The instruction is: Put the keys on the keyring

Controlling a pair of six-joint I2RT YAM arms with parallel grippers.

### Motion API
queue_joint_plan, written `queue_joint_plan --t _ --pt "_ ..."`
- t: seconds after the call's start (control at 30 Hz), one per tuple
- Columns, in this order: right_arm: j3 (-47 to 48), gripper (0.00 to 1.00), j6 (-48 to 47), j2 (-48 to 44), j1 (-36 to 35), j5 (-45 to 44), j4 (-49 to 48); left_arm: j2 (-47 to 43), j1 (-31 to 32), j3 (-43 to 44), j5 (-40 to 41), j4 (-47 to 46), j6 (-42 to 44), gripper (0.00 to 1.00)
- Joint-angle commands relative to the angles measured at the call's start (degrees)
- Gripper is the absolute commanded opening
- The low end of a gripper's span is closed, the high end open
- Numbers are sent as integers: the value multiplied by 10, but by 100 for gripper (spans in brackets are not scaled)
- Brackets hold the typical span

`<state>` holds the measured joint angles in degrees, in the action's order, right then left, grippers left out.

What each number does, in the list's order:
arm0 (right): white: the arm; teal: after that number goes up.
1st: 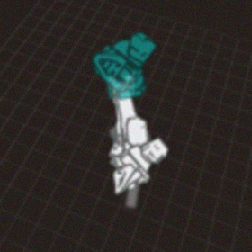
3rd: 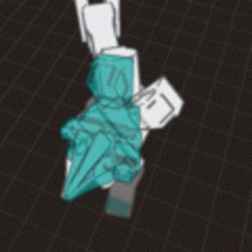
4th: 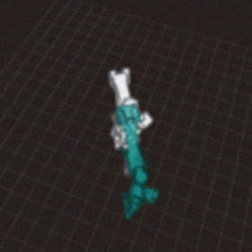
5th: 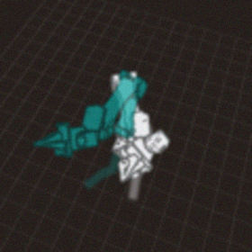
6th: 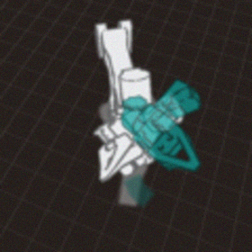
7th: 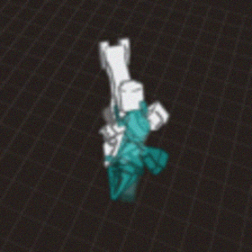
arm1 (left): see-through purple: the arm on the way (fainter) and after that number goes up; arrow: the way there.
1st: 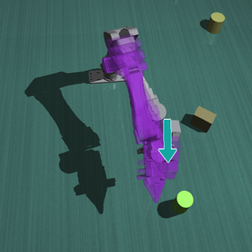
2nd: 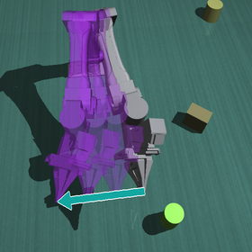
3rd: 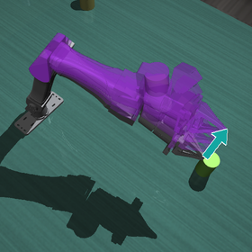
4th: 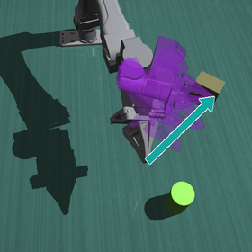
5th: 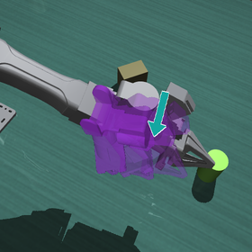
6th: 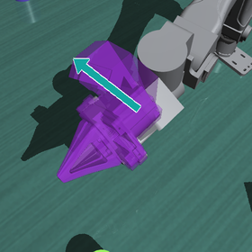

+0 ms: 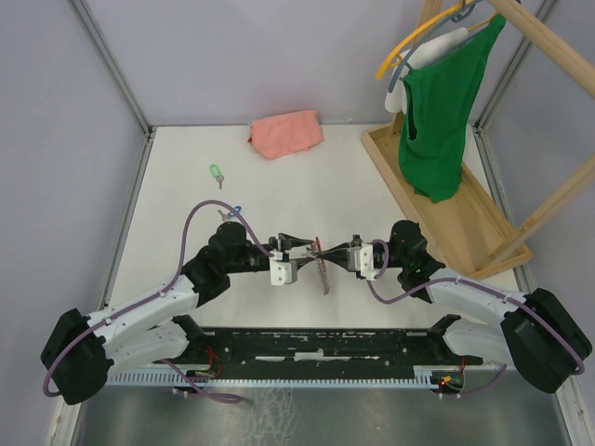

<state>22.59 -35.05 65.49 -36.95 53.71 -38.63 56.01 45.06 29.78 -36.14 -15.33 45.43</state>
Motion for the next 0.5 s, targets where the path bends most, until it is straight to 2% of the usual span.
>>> queue_joint_plan --t 0.0,0.3,0.47 --pt "35 1 -13 -16 3 23 -3 20 -1 47 -37 69 45 48" --pt "33 1 -10 -18 3 32 -11 60 -2 88 -63 148 64 47" --pt "16 1 37 -14 3 5 -96 59 -2 83 -62 164 49 43"
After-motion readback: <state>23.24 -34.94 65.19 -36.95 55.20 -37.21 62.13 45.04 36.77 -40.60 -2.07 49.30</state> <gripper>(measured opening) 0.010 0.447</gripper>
